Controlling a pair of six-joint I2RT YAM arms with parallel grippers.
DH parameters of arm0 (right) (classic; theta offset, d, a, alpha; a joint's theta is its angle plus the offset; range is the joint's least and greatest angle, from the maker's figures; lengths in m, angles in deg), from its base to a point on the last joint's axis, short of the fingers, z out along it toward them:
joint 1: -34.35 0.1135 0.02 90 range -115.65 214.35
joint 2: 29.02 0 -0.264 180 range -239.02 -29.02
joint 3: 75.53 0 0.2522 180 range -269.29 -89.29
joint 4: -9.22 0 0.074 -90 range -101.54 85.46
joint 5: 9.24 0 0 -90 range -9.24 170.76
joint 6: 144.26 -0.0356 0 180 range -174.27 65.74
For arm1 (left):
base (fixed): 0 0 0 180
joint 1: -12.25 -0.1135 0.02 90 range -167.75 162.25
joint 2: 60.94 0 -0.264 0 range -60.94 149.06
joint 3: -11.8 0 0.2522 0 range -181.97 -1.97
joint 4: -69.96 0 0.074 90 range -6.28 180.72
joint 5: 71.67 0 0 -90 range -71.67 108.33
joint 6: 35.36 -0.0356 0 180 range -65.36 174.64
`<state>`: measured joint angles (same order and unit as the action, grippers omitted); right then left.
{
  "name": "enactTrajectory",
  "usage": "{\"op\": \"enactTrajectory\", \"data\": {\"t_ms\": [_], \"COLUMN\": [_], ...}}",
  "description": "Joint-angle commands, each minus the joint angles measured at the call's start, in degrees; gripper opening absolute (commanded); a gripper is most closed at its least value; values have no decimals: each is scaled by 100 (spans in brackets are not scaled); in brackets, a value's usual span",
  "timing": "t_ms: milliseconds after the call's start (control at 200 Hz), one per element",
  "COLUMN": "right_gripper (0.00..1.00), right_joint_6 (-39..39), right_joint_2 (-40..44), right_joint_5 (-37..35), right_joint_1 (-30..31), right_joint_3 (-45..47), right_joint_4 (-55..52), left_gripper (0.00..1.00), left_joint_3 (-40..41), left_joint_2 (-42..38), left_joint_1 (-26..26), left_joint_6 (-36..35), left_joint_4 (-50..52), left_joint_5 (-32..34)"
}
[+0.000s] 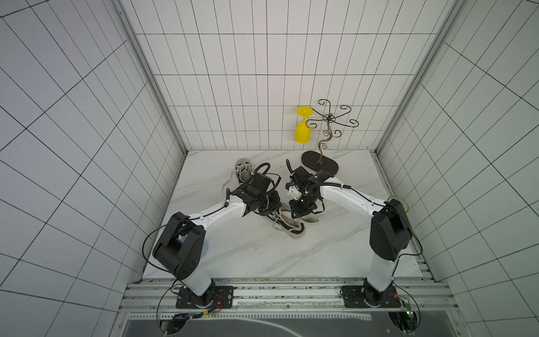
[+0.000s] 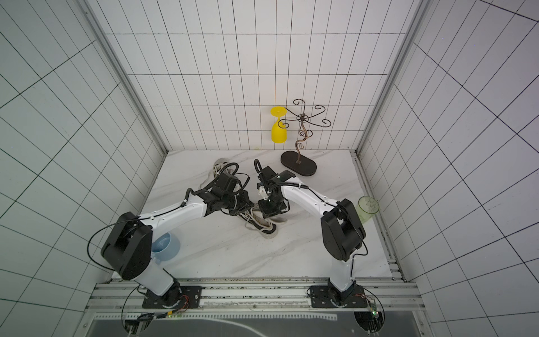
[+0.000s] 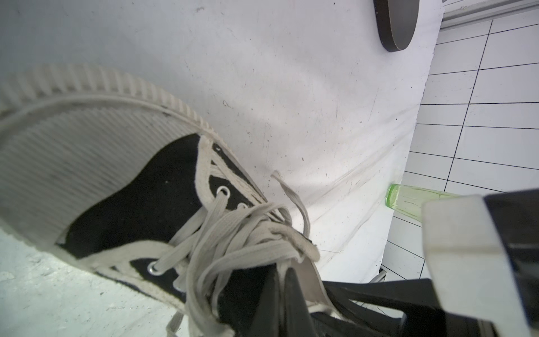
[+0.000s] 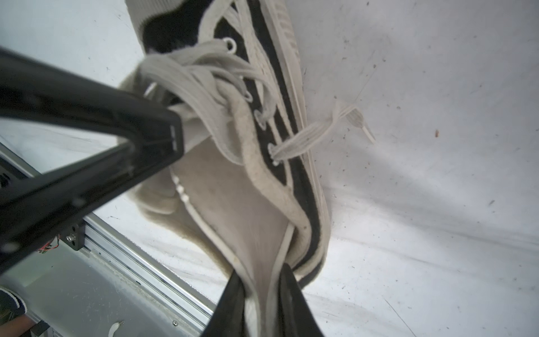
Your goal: Insert the insole into the shoe
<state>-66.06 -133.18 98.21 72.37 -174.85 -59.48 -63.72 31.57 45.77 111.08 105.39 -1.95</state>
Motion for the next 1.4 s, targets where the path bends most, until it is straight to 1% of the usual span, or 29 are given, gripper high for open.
{"op": "enactTrajectory", "data": {"t_ms": [0,75,140,190,295,430,540,650,740,820,880,940,1010,1045,1099,1149,1204,1274,1394], "right_gripper": [21,21,21,21,18,18,18,19,19,20,20,21,20,20,20,20,20,21,21], "right_joint_6": [-231,-353,-407,-374,-417,-424,-411,-245,-64,226,483,749,1129,1239,1267,1276,1216,1159,1178], "right_joint_2": [335,410,470,456,403,326,402,359,331,470,531,572,642,687,782,886,1089,1356,1599], "right_joint_5": [307,506,486,238,-445,-1155,-1360,-1197,-1004,-770,-907,-987,-1031,-1183,-1457,-1456,-1457,-1245,-899], "right_joint_1": [40,61,101,181,254,248,167,185,266,373,453,455,452,455,430,375,342,322,321], "right_joint_3": [492,648,769,821,843,656,471,300,382,647,795,932,1141,1270,1479,1676,1999,2371,2831], "right_joint_4": [78,224,220,106,69,182,436,734,1050,1497,1668,1790,1935,2008,2092,2172,2505,3111,4196], "left_gripper": [0,0,0,0,0,0,0,0,0,0,0,0,0,0,0,0,0,0,0], "left_joint_3": [31,-3,-22,-14,-49,-310,-288,-111,-215,-257,-328,-495,-665,-656,-617,-605,-605,-561,-607], "left_joint_2": [-245,-270,-320,-352,-282,-143,-137,-172,-112,-43,64,223,366,363,339,337,346,404,460], "left_joint_1": [-12,-4,6,14,53,103,78,41,39,41,41,43,24,-18,-115,-186,-230,-260,-249], "left_joint_6": [192,170,139,179,230,-72,-110,123,42,-27,-170,-494,-875,-974,-1080,-1210,-1284,-1261,-1401], "left_joint_4": [-411,-342,-233,-243,-339,-35,61,-178,-88,-131,-189,-100,196,226,272,293,290,84,19], "left_joint_5": [-59,57,263,336,90,-203,-344,-602,-649,-729,-941,-1158,-1152,-1124,-1111,-1168,-1278,-1654,-1970]}}
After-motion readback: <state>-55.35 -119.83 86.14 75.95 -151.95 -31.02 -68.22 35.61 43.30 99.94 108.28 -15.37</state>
